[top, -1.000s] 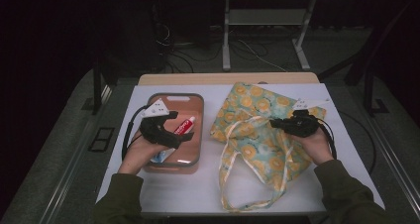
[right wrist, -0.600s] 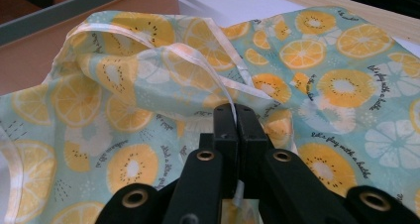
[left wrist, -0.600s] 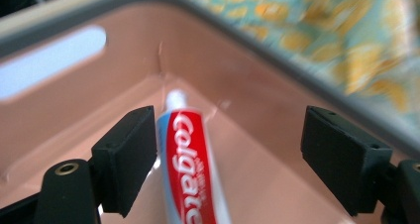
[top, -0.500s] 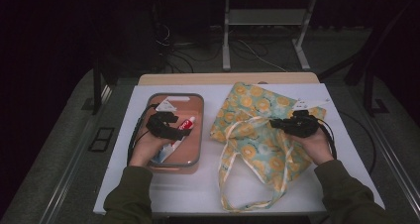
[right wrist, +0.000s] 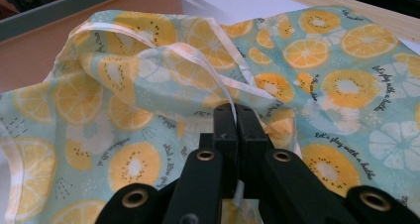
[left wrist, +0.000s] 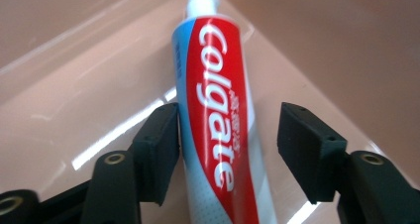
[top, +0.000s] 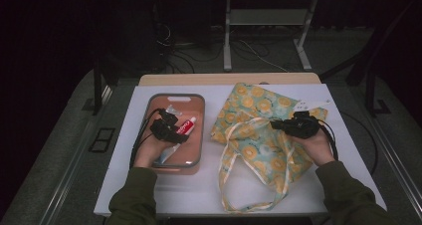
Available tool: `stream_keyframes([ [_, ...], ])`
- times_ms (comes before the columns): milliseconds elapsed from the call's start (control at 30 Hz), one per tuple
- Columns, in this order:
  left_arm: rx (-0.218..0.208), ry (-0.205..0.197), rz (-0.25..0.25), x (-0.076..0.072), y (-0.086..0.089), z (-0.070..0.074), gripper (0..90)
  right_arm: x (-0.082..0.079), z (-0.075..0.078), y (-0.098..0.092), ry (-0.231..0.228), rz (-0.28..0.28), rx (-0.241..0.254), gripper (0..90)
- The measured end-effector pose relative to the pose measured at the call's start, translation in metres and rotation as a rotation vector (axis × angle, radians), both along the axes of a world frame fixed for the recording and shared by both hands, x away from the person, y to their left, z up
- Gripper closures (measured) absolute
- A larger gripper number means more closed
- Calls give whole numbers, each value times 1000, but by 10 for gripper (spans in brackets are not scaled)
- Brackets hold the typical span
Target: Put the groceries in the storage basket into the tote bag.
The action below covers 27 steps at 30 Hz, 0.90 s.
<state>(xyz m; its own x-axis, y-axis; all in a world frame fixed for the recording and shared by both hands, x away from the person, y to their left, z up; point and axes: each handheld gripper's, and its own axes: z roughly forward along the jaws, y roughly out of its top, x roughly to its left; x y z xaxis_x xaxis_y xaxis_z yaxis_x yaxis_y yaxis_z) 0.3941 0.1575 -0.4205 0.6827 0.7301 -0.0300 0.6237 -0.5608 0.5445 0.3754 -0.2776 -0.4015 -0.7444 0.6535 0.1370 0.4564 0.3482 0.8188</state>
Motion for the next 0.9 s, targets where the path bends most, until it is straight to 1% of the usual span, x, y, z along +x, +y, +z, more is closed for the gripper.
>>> stream_keyframes([
  [67,22,15,0,0,-1,-2,441,0,0,0,0,0,0,888],
  [100,32,13,2,0,-1,-3,452,0,0,0,0,0,0,888],
  [133,32,12,2,0,-1,-3,475,0,0,0,0,1,0,888],
  [267,14,33,27,0,-1,-2,521,0,0,0,0,1,-1,888],
  [333,7,41,20,0,-1,-2,557,0,0,0,0,1,-1,889],
  [400,-2,50,20,0,-1,0,603,0,0,0,0,1,-2,888],
  [433,-11,51,27,-1,0,1,632,0,-1,0,0,0,-2,888],
  [467,-21,53,32,-1,0,3,681,0,-1,0,0,1,-2,888],
  [500,-23,52,31,-1,1,3,699,0,-1,0,1,0,-2,888],
  [567,-19,55,38,-1,0,5,715,0,-1,0,2,1,-2,888],
  [667,-20,57,31,-2,-1,7,729,0,-1,0,1,3,-3,888],
  [700,-25,56,27,-2,-1,8,733,0,-1,0,1,4,-3,888],
  [767,-62,56,20,-2,1,11,738,0,-1,1,1,5,-3,888],
  [800,-70,56,15,-2,1,13,742,0,-1,1,1,5,-3,888],
  [867,-105,48,11,-3,2,16,744,0,-2,1,2,4,-2,889],
  [900,-112,45,8,-3,2,19,745,1,-2,1,2,4,-2,888],
])
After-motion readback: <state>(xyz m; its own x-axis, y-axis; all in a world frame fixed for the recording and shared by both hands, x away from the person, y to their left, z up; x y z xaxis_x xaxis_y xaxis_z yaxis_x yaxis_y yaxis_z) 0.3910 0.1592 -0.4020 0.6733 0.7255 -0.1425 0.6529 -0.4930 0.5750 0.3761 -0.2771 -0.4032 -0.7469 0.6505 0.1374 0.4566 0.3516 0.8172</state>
